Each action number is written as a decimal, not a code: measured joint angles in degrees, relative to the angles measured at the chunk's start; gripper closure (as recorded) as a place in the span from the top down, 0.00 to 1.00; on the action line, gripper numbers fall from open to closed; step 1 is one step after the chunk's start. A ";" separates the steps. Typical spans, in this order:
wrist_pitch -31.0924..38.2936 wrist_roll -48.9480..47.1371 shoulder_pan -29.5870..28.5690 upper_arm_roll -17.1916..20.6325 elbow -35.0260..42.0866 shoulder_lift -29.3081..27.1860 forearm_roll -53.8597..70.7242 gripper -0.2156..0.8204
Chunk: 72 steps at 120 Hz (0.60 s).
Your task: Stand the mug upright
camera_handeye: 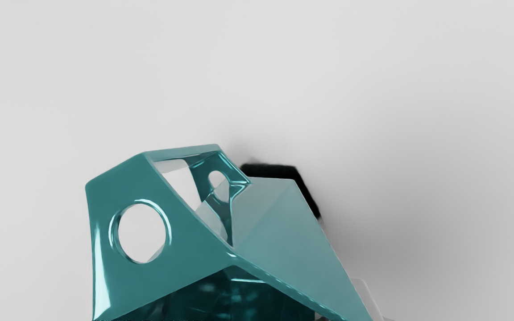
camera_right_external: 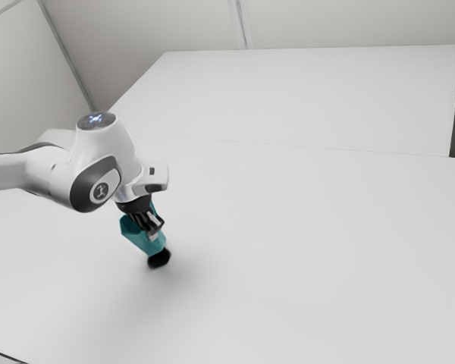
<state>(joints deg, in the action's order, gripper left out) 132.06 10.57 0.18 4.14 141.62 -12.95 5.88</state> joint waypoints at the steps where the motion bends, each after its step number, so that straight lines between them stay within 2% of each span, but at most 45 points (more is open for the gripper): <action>1: 0.24 -0.17 0.00 0.00 0.01 0.04 0.04 0.04; 35: 4.73 -4.90 0.00 0.00 -0.22 2.82 0.23 0.04; 72: 0.41 -7.02 -0.53 0.09 -0.79 3.90 -2.94 0.04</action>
<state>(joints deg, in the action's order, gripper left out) 132.47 3.55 -0.36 4.23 140.83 -9.04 2.95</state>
